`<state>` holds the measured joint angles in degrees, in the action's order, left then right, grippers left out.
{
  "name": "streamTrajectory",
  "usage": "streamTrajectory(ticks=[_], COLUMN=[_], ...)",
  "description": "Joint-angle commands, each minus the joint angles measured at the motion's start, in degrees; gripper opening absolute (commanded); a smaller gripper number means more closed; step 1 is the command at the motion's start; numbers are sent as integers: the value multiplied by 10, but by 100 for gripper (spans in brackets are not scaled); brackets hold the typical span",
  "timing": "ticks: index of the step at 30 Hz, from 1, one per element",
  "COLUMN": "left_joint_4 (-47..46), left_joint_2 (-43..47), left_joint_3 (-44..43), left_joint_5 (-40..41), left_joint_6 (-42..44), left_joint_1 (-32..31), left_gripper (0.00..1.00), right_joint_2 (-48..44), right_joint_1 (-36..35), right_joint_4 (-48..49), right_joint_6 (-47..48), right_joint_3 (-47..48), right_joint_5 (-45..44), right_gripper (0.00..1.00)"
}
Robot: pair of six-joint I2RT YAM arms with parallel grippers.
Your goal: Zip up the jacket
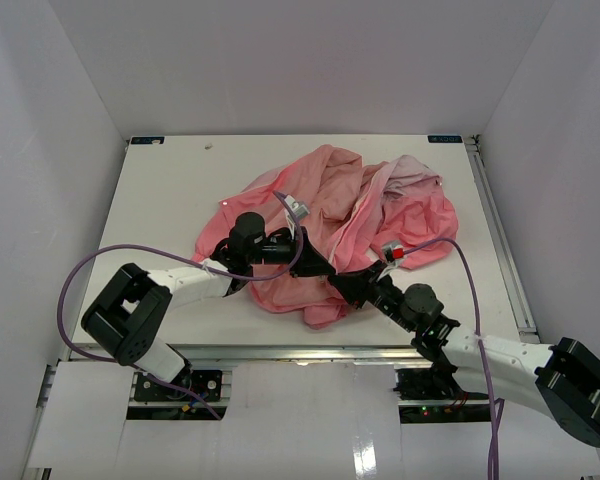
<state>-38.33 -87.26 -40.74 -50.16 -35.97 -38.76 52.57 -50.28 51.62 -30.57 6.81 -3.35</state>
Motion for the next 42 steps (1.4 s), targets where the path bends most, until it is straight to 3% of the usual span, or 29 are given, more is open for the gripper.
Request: streamTrajectory(ticks=[1, 4, 8, 10, 15, 21, 27, 31, 37, 42], left_joint_4=[-39, -39, 4, 59, 211, 310, 475, 530, 492, 439], left_joint_2=[15, 16, 23, 32, 58, 116, 193, 258, 258, 149], left_joint_3=[4, 5, -10, -32, -80, -91, -84, -33, 30, 7], left_joint_5=[-35, -35, -9, 21, 98, 184, 445, 520, 447, 369], left_joint_6=[-5, -4, 12, 30, 60, 61, 38, 5, -6, -1], left_joint_1=[-3, -3, -3, -2, 15, 57, 110, 166, 235, 250], left_gripper=[0, 10, 50, 61, 69, 71, 71, 71, 74, 78], right_joint_2=[5, 0, -11, -18, -35, -52, -62, -75, -87, -117], right_joint_1=[0, 0, 0, 0, 0, 1, 3, 4, 4, 5], right_joint_4=[20, 18, 8, 8, 8, 7, -3, -15, -22, -63], right_joint_6=[10, 16, 34, 46, 65, 79, 78, 78, 76, 76], right_joint_3=[19, 17, 11, 2, -16, -30, -32, -29, -32, -32], right_joint_5=[-3, -4, -6, -11, -17, -25, -29, -29, -22, -56], right_gripper=[8, 8, 8, 8, 8, 8, 8, 8, 8, 8])
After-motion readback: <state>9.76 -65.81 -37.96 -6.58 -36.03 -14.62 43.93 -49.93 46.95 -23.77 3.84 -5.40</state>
